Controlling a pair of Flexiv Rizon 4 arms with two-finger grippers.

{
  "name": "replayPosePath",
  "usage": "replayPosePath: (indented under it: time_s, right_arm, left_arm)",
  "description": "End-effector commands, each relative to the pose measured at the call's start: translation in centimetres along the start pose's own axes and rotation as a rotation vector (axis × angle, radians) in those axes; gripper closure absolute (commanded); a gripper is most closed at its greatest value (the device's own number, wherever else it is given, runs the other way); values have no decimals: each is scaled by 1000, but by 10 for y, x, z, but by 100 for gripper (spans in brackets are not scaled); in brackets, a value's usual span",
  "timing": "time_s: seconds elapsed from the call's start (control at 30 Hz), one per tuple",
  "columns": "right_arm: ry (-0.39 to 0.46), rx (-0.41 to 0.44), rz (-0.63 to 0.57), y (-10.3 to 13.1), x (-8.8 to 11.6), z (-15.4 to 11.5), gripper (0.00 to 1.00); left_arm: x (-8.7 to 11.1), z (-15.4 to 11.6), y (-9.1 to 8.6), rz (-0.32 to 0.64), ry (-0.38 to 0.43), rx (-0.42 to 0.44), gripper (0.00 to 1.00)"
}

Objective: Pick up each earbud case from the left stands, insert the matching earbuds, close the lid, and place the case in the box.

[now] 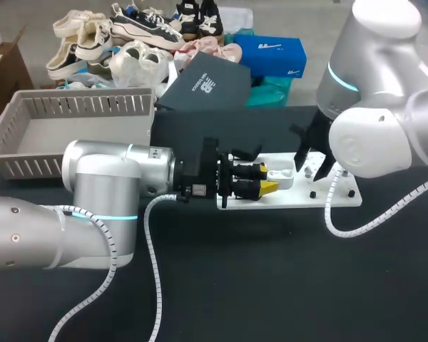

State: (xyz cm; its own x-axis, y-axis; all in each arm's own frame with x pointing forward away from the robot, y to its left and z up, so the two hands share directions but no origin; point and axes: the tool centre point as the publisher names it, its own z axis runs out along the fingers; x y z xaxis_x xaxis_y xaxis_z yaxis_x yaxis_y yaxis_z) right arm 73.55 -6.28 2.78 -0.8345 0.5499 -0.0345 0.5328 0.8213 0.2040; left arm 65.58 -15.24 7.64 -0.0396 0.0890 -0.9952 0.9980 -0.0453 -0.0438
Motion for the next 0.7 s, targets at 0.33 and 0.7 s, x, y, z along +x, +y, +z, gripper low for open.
replayPosePath:
  time_s: [0.33, 0.7]
  right_arm:
    - [-1, 13, -8, 2, 0, 5, 71]
    - [-7, 26, -13, 3, -3, 8, 78]
  left_arm:
    - [1, 0, 2, 0, -1, 4, 100]
    - [1, 0, 2, 0, -1, 4, 100]
